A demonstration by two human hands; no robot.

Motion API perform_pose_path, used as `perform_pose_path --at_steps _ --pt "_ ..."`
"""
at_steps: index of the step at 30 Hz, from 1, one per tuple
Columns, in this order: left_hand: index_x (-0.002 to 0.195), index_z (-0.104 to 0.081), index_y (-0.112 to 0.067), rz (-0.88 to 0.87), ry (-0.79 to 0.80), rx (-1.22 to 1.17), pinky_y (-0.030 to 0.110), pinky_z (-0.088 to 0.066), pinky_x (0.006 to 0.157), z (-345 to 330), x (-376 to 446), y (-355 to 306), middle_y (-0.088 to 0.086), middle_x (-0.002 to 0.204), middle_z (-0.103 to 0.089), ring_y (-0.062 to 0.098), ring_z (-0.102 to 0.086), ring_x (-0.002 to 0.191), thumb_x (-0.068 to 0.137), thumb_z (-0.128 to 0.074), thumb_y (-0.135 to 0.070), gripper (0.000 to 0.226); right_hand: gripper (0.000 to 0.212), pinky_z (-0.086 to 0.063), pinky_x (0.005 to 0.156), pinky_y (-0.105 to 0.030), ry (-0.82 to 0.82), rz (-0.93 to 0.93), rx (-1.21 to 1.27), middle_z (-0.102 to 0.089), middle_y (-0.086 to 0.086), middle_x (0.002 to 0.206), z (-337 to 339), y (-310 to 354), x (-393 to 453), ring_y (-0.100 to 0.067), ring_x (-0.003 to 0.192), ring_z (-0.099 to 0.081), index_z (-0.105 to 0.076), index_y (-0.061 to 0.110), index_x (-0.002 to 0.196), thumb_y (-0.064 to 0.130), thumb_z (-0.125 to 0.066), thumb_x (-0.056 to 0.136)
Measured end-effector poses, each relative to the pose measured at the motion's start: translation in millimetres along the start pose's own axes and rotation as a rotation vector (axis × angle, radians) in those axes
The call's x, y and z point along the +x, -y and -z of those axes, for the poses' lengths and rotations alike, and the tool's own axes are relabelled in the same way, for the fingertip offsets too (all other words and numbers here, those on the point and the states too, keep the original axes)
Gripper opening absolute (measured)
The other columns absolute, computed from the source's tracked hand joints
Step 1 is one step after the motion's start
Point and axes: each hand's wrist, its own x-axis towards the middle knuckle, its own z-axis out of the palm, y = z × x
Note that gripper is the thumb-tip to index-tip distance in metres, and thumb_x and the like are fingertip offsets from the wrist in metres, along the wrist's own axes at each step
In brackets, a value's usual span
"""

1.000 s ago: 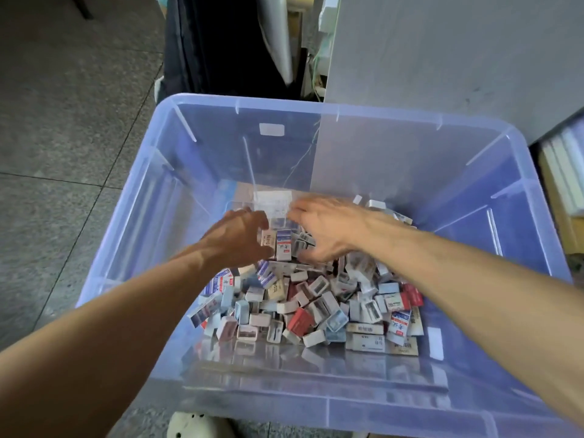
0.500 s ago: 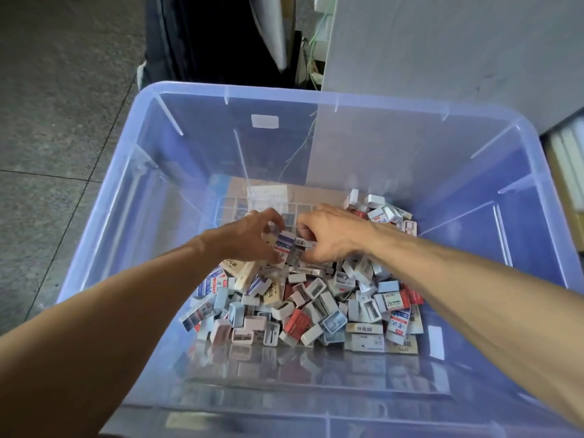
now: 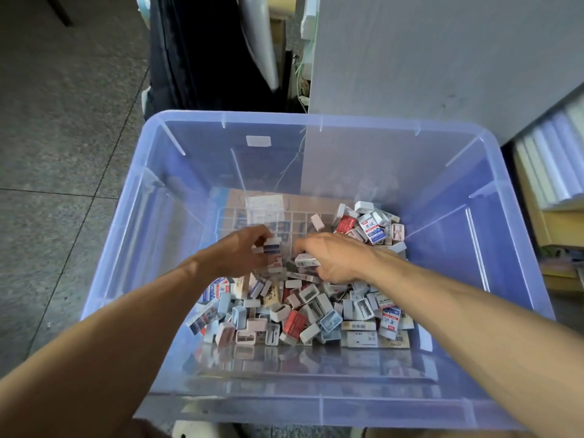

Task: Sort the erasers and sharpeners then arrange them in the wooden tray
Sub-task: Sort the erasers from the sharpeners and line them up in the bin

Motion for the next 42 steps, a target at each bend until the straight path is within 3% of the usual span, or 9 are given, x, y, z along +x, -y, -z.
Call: perform_pose_path --at_steps 4,9,14,17,20,23,29,37,42 --pt "0.094 -0.051 -0.016 0.135 -0.174 -0.100 0.031 -0.055 0.060 19 11 1 0.009 0.090 -0.065 0.017 -0.058 0.068 0.093 -0.065 -0.017 0.014 0.036 -0.043 0.060 -0.027 -0.188 -0.093 0.317 -0.057 0.002 0.098 17 -10 8 -0.017 0.082 -0.059 -0.053 0.014 0.126 -0.003 -0.051 0.094" --pt "0.109 -0.054 -0.011 0.238 -0.087 -0.050 0.011 -0.038 0.039 35 34 -2 0.003 0.085 -0.062 0.013 -0.056 0.059 0.094 -0.061 -0.010 0.017 0.041 -0.033 0.045 -0.017 -0.292 -0.138 0.599 -0.051 0.006 0.089 31 -9 37 -0.008 0.070 -0.049 -0.051 0.024 0.130 -0.002 -0.047 0.097" --pt "0.115 -0.063 -0.008 0.201 -0.196 0.135 0.025 -0.048 0.070 27 39 4 0.011 0.106 -0.066 0.021 -0.057 0.085 0.090 -0.065 -0.012 0.025 0.020 -0.033 0.051 -0.018 -0.350 -0.095 0.611 -0.056 0.004 0.090 9 3 59 -0.017 0.082 -0.055 -0.059 0.017 0.118 0.009 -0.051 0.101" --pt "0.120 -0.062 -0.007 0.180 -0.335 0.173 0.027 -0.045 0.074 20 34 10 0.012 0.113 -0.062 0.021 -0.056 0.090 0.086 -0.072 -0.014 0.036 0.015 -0.036 0.052 -0.025 -0.419 -0.149 0.611 -0.062 -0.001 0.088 9 -1 57 -0.022 0.079 -0.060 -0.060 0.018 0.113 0.021 -0.048 0.104" --pt "0.127 -0.057 -0.006 0.144 -0.416 0.202 0.029 -0.047 0.082 15 28 12 0.013 0.119 -0.055 0.026 -0.057 0.101 0.084 -0.075 -0.015 0.048 0.018 -0.047 0.061 -0.032 -0.461 -0.213 0.352 -0.061 -0.009 0.089 3 -10 47 -0.025 0.075 -0.059 -0.060 0.008 0.097 0.022 -0.049 0.104" --pt "0.130 -0.056 -0.007 0.108 -0.423 0.235 0.033 -0.048 0.087 10 21 13 0.013 0.123 -0.055 0.028 -0.055 0.107 0.080 -0.079 -0.023 0.058 0.032 -0.048 0.078 -0.028 -0.400 -0.150 0.118 -0.057 -0.011 0.110 -9 -13 39 -0.022 0.086 -0.055 -0.056 0.004 0.121 0.024 -0.062 0.097" --pt "0.139 -0.051 -0.018 0.011 -0.329 0.383 0.043 -0.049 0.090 6 20 10 0.004 0.129 -0.055 0.023 -0.045 0.115 0.077 -0.080 -0.039 0.071 0.055 -0.048 0.100 -0.037 -0.360 -0.090 0.159 -0.058 -0.010 0.119 -7 -13 38 -0.028 0.107 -0.061 -0.050 0.016 0.142 0.024 -0.068 0.091" --pt "0.126 -0.060 -0.004 -0.028 -0.420 0.395 0.034 -0.048 0.083 13 18 10 0.014 0.116 -0.059 0.029 -0.057 0.100 0.076 -0.082 -0.019 0.057 0.029 -0.056 0.069 -0.032 -0.564 -0.165 0.224 -0.073 -0.005 0.093 -12 -16 54 -0.024 0.078 -0.068 -0.062 0.011 0.118 0.021 -0.070 0.092" --pt "0.114 -0.058 -0.001 0.144 -0.436 0.445 0.046 -0.055 0.072 17 16 14 0.019 0.110 -0.055 0.036 -0.060 0.083 0.084 -0.066 0.000 0.031 0.028 -0.053 0.063 -0.030 -0.583 -0.173 0.213 -0.073 -0.004 0.094 -15 -15 57 -0.022 0.075 -0.067 -0.064 0.012 0.116 0.029 -0.069 0.094"
